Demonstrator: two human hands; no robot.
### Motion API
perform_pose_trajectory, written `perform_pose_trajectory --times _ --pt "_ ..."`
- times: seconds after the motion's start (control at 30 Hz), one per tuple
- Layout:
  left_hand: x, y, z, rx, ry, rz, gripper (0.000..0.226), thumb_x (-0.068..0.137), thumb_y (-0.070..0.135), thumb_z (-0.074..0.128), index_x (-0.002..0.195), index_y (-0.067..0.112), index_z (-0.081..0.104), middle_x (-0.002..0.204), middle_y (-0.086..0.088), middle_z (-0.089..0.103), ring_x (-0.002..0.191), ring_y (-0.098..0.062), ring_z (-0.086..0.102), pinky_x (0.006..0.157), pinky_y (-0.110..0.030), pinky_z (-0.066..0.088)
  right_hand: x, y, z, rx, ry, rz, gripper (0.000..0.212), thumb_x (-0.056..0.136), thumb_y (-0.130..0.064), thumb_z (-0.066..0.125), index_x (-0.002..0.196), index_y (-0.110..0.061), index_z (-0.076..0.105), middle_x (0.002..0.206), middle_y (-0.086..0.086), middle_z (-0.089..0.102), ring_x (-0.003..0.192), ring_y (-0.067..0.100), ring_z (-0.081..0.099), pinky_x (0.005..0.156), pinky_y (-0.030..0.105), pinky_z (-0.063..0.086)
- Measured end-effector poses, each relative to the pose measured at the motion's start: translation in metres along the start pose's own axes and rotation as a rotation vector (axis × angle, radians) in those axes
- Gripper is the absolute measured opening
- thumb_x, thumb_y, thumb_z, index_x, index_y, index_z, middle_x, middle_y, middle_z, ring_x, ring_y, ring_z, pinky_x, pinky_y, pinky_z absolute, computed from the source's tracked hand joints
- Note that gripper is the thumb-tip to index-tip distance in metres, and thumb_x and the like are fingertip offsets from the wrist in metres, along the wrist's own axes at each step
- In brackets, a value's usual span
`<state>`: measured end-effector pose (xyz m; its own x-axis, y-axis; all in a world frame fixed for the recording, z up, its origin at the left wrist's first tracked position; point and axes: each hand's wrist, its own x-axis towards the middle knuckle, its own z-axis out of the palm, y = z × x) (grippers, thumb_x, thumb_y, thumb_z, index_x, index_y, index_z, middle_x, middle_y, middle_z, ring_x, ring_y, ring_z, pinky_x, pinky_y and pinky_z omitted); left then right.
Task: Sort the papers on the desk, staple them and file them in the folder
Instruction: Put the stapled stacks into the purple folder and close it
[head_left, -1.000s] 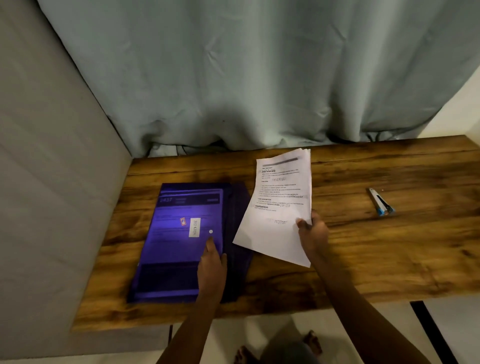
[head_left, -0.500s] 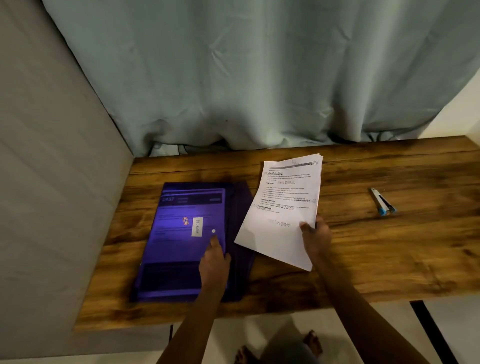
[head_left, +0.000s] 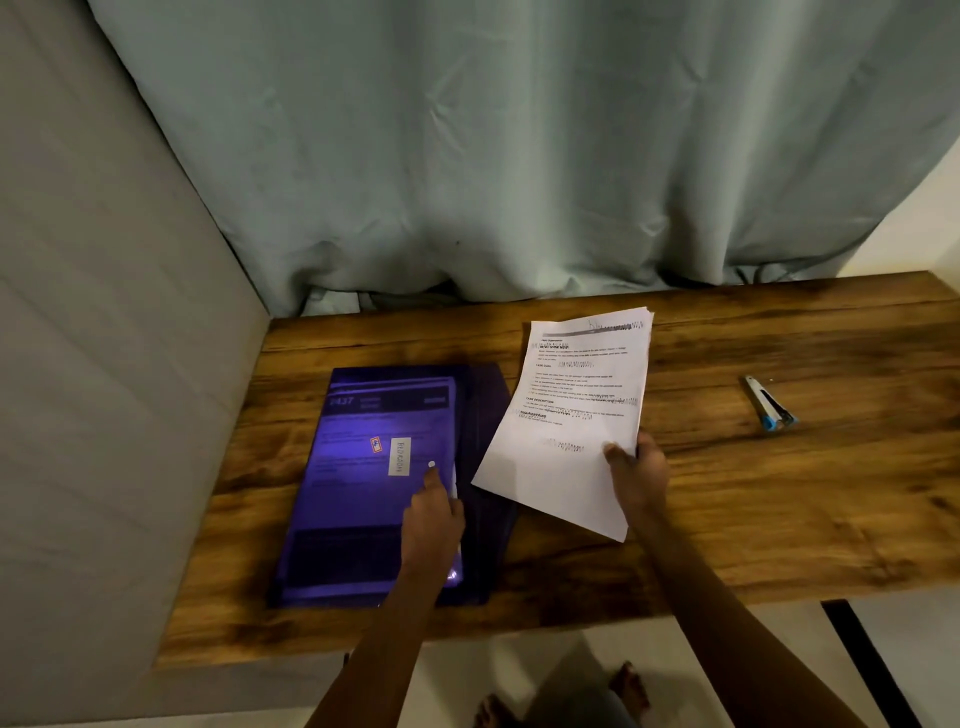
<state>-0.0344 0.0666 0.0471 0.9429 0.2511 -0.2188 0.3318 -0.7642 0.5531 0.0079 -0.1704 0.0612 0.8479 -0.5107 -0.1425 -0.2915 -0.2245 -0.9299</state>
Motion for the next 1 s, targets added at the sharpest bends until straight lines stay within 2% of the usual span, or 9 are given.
perform_pose_trajectory --times 0.1,0.33,0.63,0.8,1.0 --pt "0.000 -0.003 0.000 -0.010 0.004 0.000 0.051 0.100 0.021 0.045 0.146 0.008 0.026 0.121 -0.016 0.056 0.109 -0.026 0.059 0.088 -0.033 0.049 -0.003 -0.002 0.005 0.006 -0.009 0.001 0.029 0.088 -0.006 0.061 0.116 0.000 0.058 0.112 0.017 0.064 0.095 0.029 0.060 0.075 0.031 0.044" --pt "0.000 -0.013 -0.002 -0.209 0.083 0.002 0.048 0.094 0.015 0.055 0.140 0.010 0.041 0.120 -0.016 0.059 0.107 -0.029 0.061 0.091 -0.037 0.051 -0.011 -0.004 0.015 0.031 0.018 0.031 0.031 0.088 -0.007 0.062 0.118 0.002 0.058 0.117 0.018 0.063 0.102 0.032 0.059 0.077 0.030 0.042" --pt "0.000 -0.014 -0.006 -0.218 0.084 0.013 0.047 0.095 0.019 0.055 0.140 0.011 0.041 0.115 -0.013 0.062 0.105 -0.026 0.062 0.093 -0.036 0.049 -0.021 -0.004 0.027 0.080 0.006 0.100 0.032 0.088 -0.008 0.062 0.119 -0.001 0.058 0.115 0.012 0.063 0.095 0.022 0.057 0.079 0.031 0.045" --pt "0.000 -0.015 -0.007 -0.198 0.086 0.009 0.046 0.096 0.021 0.054 0.139 0.012 0.041 0.103 -0.012 0.064 0.092 -0.024 0.064 0.086 -0.033 0.053 -0.018 -0.002 0.023 0.149 0.028 0.143 0.031 0.088 -0.004 0.062 0.118 0.001 0.058 0.115 0.016 0.064 0.101 0.030 0.060 0.078 0.031 0.045" --pt "-0.002 -0.014 -0.008 -0.236 0.080 0.004 0.048 0.095 0.022 0.055 0.140 0.014 0.040 0.113 -0.012 0.062 0.105 -0.028 0.062 0.095 -0.040 0.050 -0.027 -0.001 0.028 0.094 0.009 0.132 0.030 0.087 -0.007 0.063 0.117 -0.001 0.059 0.114 0.016 0.064 0.096 0.028 0.060 0.077 0.032 0.046"
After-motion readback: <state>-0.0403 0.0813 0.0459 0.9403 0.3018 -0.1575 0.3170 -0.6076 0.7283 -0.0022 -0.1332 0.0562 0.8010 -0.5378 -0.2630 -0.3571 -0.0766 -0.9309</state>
